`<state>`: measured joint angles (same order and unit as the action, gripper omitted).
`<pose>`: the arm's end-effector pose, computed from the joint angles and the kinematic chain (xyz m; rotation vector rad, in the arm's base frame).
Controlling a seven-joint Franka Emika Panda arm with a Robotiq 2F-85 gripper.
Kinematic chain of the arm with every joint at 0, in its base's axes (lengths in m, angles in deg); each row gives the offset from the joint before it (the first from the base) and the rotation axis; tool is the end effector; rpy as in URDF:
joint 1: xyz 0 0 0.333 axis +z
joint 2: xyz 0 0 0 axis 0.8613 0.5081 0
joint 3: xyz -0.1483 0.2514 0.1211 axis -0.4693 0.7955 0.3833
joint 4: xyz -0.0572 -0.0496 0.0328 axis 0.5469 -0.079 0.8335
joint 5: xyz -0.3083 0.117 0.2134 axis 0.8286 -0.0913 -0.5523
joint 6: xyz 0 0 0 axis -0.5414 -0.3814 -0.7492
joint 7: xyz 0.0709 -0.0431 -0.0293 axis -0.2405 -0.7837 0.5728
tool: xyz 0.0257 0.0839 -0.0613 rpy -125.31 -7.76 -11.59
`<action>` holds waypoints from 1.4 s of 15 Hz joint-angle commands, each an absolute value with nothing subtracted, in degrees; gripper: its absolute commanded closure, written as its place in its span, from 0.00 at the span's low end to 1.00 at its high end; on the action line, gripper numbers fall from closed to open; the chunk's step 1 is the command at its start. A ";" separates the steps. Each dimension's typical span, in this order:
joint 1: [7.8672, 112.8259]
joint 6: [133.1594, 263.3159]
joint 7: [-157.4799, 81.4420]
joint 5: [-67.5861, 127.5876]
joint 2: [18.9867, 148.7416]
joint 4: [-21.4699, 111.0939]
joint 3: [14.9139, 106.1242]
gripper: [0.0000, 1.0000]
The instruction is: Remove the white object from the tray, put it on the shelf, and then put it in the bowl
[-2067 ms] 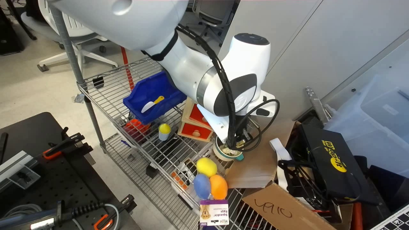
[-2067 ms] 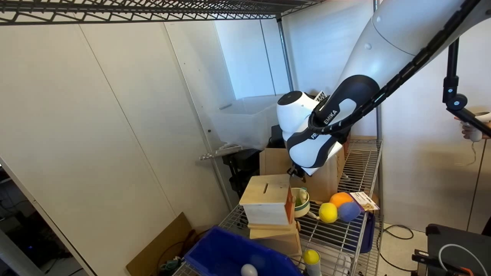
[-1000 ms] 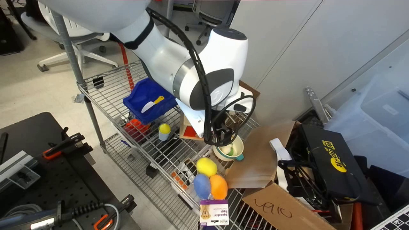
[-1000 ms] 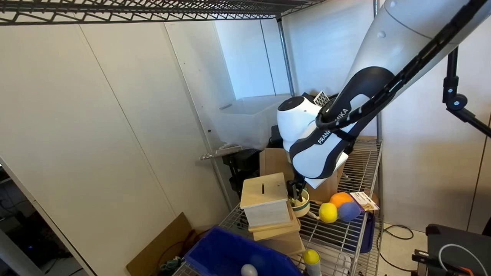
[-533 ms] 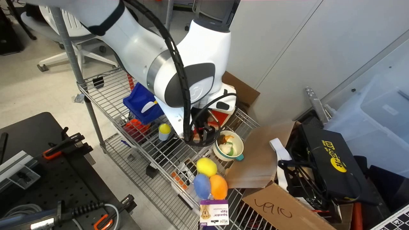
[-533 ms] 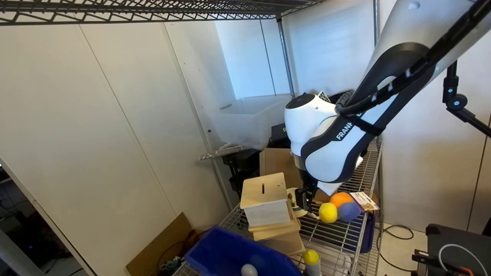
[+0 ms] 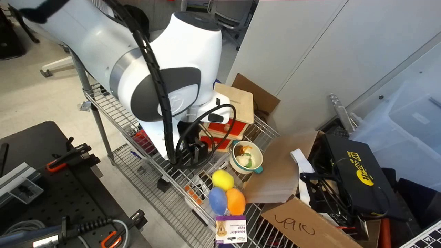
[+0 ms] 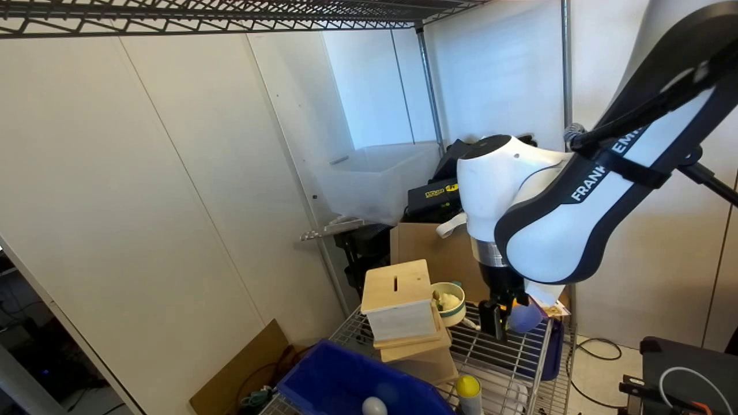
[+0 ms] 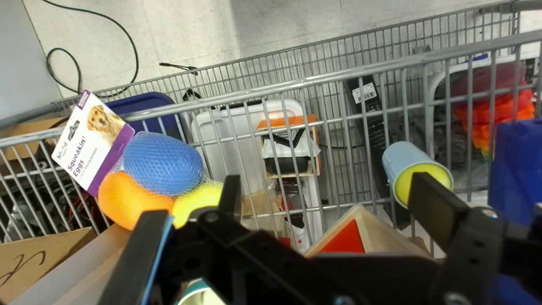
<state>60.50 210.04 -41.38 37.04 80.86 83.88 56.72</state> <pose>0.5287 -0.0605 0.2503 3.0079 -0.1630 0.0399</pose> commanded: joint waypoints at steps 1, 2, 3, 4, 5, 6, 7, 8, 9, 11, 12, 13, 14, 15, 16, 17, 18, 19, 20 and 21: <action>59.66 209.89 -37.57 37.76 74.18 90.26 58.21 0.00; 59.76 209.61 -37.40 38.24 72.95 91.29 58.26 0.00; 59.79 209.81 -37.38 38.75 71.69 92.33 58.36 0.00; 59.75 210.04 -37.24 39.37 70.66 93.22 58.49 0.00; 59.70 209.95 -37.37 39.92 69.51 93.98 58.66 0.00; 59.58 209.94 -37.13 40.21 68.66 94.56 58.85 0.00; 59.49 210.65 -36.74 40.79 67.74 95.36 59.02 0.00; 59.39 210.81 -35.86 40.62 67.23 95.79 59.26 0.00; 59.26 209.94 -37.45 40.06 70.15 93.47 59.27 0.00; 59.22 209.95 -36.86 40.06 68.83 94.43 59.53 0.00; 59.22 209.95 -36.78 40.06 68.56 94.66 59.58 0.00; 59.21 209.86 -36.66 40.02 68.48 94.70 59.59 0.00; 59.21 209.86 -36.62 40.02 68.48 94.73 59.59 0.00; 59.21 209.86 -36.60 40.02 68.48 94.74 59.59 0.00; 59.21 209.86 -36.59 40.02 68.48 94.75 59.59 0.00; 59.21 209.86 -36.57 40.02 68.48 94.76 59.59 0.00; 59.21 209.86 -36.57 40.02 68.48 94.76 59.59 0.00; 59.21 209.86 -36.56 40.02 68.48 94.76 59.59 0.00; 59.21 209.86 -36.55 40.02 68.48 94.77 59.59 0.00; 59.21 209.86 -36.55 40.02 68.48 94.77 59.60 0.00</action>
<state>60.50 210.05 -36.61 40.07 68.52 94.85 58.30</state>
